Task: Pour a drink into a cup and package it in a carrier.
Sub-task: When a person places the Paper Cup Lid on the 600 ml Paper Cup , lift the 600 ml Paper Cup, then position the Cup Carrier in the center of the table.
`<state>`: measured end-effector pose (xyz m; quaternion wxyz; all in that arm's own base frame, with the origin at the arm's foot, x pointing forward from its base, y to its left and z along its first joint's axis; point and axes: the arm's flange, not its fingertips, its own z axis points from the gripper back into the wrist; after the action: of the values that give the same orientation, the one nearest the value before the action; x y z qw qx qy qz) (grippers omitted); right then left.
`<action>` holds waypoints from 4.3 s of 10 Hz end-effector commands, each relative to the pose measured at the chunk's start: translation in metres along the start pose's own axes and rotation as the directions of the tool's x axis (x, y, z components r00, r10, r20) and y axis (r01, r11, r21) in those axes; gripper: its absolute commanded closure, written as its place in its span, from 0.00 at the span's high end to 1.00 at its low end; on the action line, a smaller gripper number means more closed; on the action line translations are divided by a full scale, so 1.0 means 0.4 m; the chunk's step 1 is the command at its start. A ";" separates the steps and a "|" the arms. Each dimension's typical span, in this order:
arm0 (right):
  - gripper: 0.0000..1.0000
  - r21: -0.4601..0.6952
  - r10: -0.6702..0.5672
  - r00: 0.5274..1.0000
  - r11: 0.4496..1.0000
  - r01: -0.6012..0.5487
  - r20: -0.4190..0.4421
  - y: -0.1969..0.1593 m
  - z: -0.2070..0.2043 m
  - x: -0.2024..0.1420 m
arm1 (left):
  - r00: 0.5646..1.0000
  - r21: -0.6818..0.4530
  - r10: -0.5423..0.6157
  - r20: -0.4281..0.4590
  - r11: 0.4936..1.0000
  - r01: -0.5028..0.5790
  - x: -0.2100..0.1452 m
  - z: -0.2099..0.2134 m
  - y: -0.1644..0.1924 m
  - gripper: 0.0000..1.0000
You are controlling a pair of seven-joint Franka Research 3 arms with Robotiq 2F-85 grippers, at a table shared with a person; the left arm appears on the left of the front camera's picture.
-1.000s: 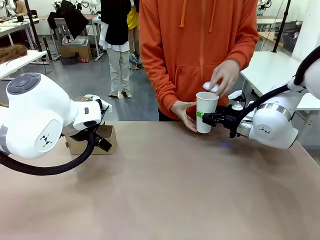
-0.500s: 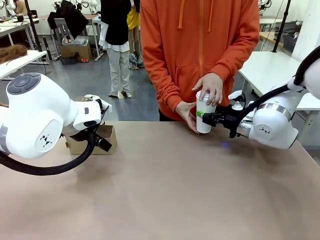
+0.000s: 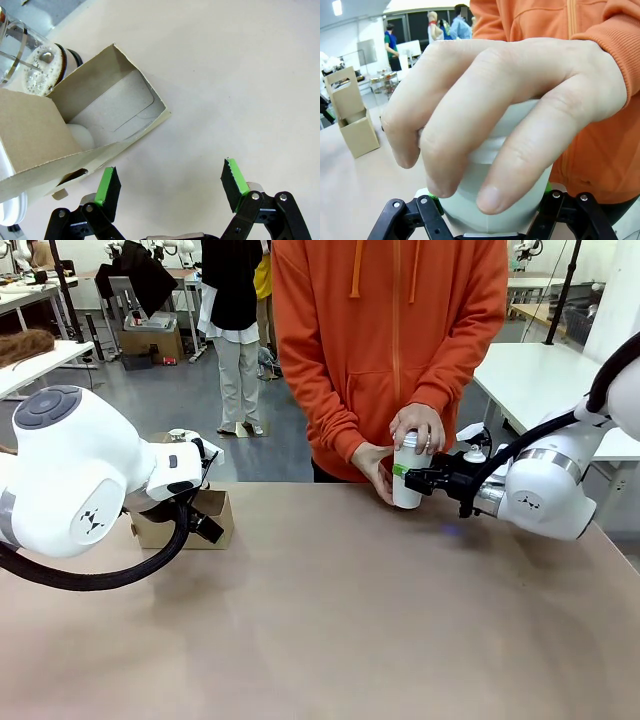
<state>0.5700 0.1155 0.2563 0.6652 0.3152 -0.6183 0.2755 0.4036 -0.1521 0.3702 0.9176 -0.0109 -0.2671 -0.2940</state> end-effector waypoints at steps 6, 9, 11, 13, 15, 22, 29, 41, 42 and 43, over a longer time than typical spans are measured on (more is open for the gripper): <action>0.77 0.002 0.012 1.000 1.000 -0.012 0.013 0.003 -0.008 0.019 | 1.000 -0.002 0.001 0.001 1.000 -0.001 0.000 0.001 0.001 1.00; 0.77 0.002 0.012 1.000 1.000 -0.012 0.013 0.003 -0.008 0.019 | 1.000 -0.002 0.001 0.001 1.000 -0.001 0.000 0.001 0.001 1.00; 0.77 0.002 0.012 1.000 1.000 -0.012 0.013 0.003 -0.008 0.019 | 1.000 -0.002 0.001 0.001 1.000 -0.001 0.000 0.001 0.001 1.00; 0.77 0.002 0.012 1.000 1.000 -0.012 0.013 0.003 -0.008 0.019 | 1.000 -0.002 0.001 0.001 1.000 -0.001 0.000 0.001 0.001 1.00; 0.77 0.002 0.012 1.000 1.000 -0.012 0.013 0.003 -0.008 0.019 | 1.000 -0.002 0.001 0.001 1.000 -0.001 0.000 0.001 0.001 1.00; 0.77 0.023 0.117 0.993 0.993 -0.117 0.022 0.177 0.022 0.367 | 1.000 -0.002 0.001 0.001 1.000 -0.001 0.000 0.001 0.001 1.00; 0.77 0.144 0.107 0.993 0.983 -0.112 0.046 0.352 0.147 0.678 | 1.000 -0.002 0.001 0.001 1.000 -0.001 0.000 0.001 0.001 1.00; 0.77 0.143 0.124 0.990 0.981 -0.132 0.061 0.364 0.122 0.662 | 1.000 -0.012 0.023 -0.012 1.000 -0.023 0.021 0.053 -0.008 1.00; 0.77 0.143 0.124 0.990 0.981 -0.132 0.061 0.364 0.122 0.662 | 0.997 -0.005 0.071 -0.038 0.997 -0.071 0.051 0.116 -0.008 1.00; 0.77 0.143 0.124 0.990 0.981 -0.132 0.061 0.364 0.122 0.662 | 0.990 -0.003 0.116 -0.083 0.993 -0.117 0.077 0.173 -0.003 1.00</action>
<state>0.4494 0.1641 0.5311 0.6110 0.3257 -0.6266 0.3577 0.3981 -0.1534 0.4107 0.9294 -0.0144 -0.2493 -0.2718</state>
